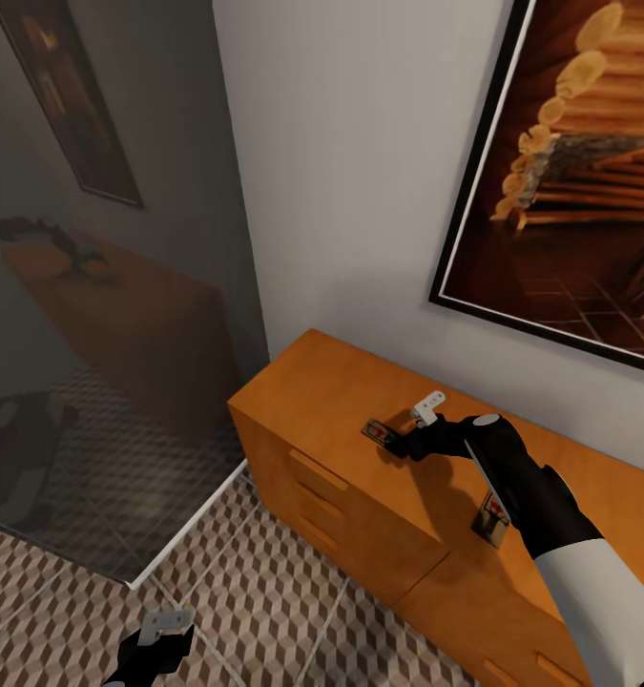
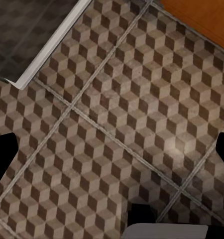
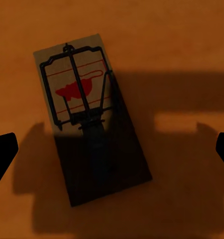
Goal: Take the four mousetraps from the cabinet in the bathroom and place them on the bathroom floor. Make sure all four end up on the same floor surface, and ensure that at least two of them are either under or directly next to the same bathroom sink.
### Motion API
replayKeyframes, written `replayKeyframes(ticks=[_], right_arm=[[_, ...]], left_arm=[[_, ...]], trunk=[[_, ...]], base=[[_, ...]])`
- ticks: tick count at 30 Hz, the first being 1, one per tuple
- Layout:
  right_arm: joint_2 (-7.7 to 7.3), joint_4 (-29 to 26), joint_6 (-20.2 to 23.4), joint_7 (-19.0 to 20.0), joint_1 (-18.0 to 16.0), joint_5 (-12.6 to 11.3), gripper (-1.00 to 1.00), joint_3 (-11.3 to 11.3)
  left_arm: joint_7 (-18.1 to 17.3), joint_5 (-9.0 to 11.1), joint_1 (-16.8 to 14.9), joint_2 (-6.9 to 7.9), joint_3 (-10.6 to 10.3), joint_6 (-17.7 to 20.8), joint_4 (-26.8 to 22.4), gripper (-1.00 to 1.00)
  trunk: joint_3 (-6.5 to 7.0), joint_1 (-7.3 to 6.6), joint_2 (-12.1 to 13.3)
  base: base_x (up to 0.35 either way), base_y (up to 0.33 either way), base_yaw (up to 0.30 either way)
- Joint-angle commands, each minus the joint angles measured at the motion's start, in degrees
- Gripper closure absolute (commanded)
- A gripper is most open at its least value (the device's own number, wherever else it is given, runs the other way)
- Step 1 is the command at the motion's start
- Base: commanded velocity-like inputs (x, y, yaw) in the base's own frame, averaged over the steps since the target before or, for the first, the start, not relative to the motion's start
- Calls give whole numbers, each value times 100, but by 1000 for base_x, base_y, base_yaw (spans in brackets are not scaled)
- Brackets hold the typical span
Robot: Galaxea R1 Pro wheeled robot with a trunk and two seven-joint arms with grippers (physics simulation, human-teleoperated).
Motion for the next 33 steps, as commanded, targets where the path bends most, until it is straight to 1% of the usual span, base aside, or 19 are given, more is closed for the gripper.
replayKeyframes(ticks=[1, 22, 33], right_arm=[[-3, -6, 10, 47, -6, 60, -100, 7], [-3, -5, 10, 47, -6, 61, -100, 4], [-3, -7, 10, 47, -6, 61, -100, 2]], left_arm=[[-14, 54, -11, -2, -49, -40, 25, -100], [-14, 54, -11, -2, -49, -39, 25, -100], [-14, 54, -11, -2, -49, -37, 25, -100]], trunk=[[-15, 3, -11], [-33, 3, -11], [-72, 3, -11]], base=[[0, 0, 0], [0, 0, 0], [0, 0, 0]])
